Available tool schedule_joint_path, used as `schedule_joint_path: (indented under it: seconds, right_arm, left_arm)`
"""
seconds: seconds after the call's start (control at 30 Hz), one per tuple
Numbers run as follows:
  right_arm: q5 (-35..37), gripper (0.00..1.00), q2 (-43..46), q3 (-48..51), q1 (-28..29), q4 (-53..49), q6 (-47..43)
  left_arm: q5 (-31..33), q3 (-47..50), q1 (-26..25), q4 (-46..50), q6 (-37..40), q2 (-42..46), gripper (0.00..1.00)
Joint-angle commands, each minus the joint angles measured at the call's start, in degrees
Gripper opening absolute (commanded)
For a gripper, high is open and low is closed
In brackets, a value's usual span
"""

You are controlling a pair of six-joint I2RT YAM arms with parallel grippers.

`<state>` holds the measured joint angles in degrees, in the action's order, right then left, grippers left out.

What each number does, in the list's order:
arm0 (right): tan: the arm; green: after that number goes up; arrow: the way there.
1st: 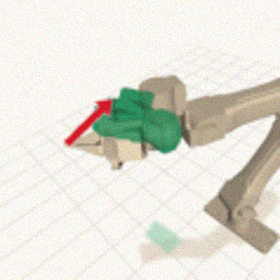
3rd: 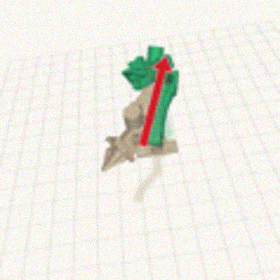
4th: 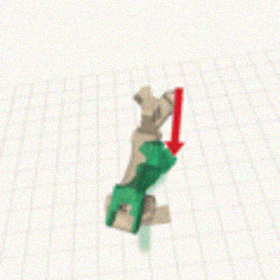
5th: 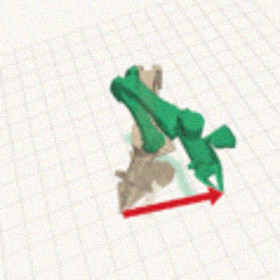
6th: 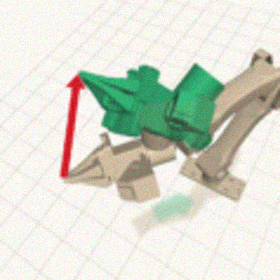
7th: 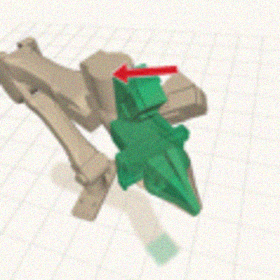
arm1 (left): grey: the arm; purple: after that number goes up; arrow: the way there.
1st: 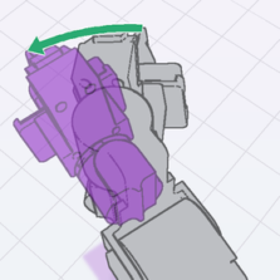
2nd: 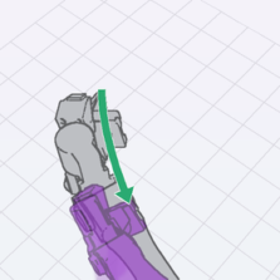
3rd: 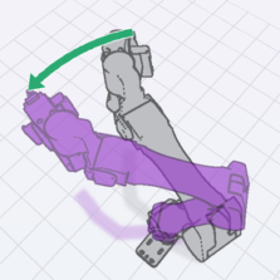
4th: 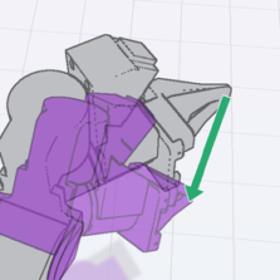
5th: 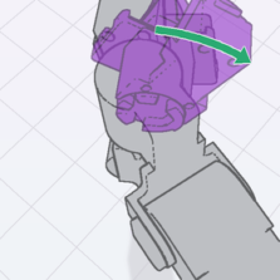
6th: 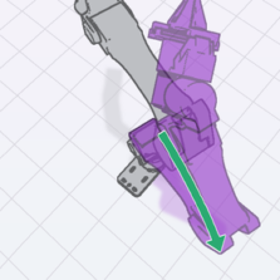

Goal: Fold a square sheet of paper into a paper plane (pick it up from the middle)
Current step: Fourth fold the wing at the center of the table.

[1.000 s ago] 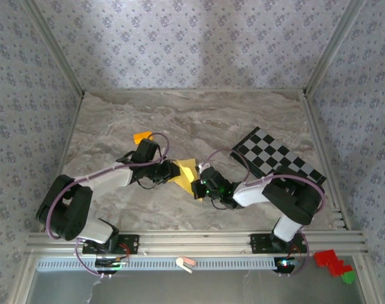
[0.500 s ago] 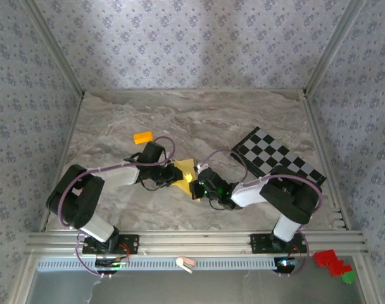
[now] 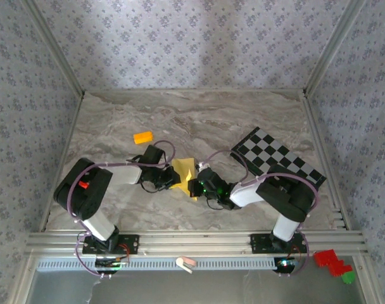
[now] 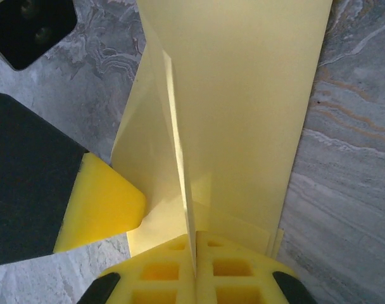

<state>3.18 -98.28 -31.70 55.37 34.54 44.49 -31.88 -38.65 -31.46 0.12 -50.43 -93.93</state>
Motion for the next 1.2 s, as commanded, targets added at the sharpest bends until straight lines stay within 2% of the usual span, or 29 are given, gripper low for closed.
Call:
schedule_joint_path:
  seconds: [0.0,0.2,0.47,0.8,1.17]
  right_arm:
    - [0.2,0.05,-1.8,1.5,-0.2,-2.3,3.8]
    - [0.2,0.06,-3.2,1.7,0.0,-1.6,6.1]
    - [0.3,0.06,-4.0,2.0,-0.2,-1.9,7.0]
    - [0.0,0.05,-3.9,0.9,-0.4,-4.1,6.4]
    - [-0.3,0.05,-5.0,0.4,-0.5,-4.1,6.7]
  left_arm:
    - [1.1,0.8,0.3,-0.4,1.1,-1.3,0.13]
    - [0.4,0.8,0.5,-1.3,0.7,-1.0,0.13]
    - [-1.6,-2.9,1.6,-2.5,0.4,1.8,0.18]
    - [-4.0,-8.9,0.1,-2.8,0.7,-1.7,0.19]
    - [-5.8,-11.3,-0.5,-5.3,-0.2,-7.4,0.19]
